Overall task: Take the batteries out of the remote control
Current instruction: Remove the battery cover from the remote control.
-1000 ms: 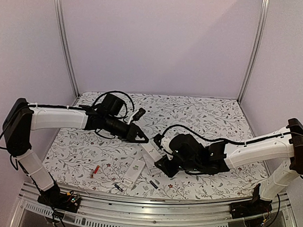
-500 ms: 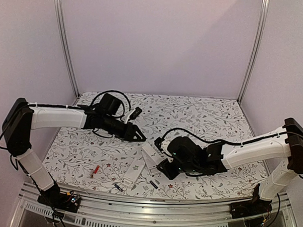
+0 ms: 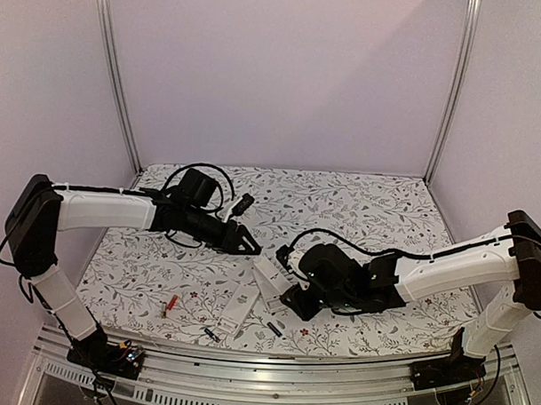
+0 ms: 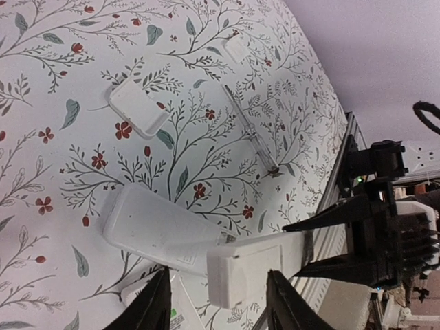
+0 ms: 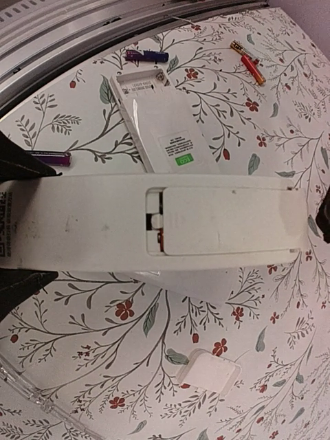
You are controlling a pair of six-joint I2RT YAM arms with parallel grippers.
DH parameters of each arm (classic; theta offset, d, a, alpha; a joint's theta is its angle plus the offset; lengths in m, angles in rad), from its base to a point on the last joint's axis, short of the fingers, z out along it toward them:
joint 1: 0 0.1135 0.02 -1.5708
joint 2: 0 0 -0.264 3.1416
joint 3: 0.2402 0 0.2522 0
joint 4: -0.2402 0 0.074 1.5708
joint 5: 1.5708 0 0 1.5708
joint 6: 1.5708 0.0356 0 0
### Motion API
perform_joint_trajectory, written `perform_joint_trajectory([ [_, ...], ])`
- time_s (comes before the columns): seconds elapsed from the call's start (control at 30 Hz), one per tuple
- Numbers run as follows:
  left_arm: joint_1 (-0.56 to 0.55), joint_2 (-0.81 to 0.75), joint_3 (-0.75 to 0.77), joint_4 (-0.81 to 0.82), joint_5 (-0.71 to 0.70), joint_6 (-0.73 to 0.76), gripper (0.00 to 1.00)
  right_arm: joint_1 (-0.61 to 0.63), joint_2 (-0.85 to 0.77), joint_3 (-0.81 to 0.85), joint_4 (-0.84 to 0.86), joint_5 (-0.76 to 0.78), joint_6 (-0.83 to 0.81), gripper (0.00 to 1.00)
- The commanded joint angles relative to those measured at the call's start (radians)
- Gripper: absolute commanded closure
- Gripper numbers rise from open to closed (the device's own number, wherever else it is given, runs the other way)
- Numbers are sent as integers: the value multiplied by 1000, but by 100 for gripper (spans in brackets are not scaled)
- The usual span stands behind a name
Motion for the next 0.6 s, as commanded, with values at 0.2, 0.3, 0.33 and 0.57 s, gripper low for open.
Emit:
perform_joint_trajectory([
  [0.2, -19, 52, 1, -15, 32, 0, 63, 1, 5, 0, 5, 3, 3, 87],
  [0.3, -19, 52, 3, -16, 32, -1, 69, 1, 8, 0, 5, 3, 3, 87],
  [0.33, -19, 54, 3, -15, 32, -2, 71, 2, 9, 0, 5, 4, 3, 87],
  [0.57, -20, 55, 0, -14, 40, -3, 75, 1, 12, 1, 4, 20, 4, 87],
])
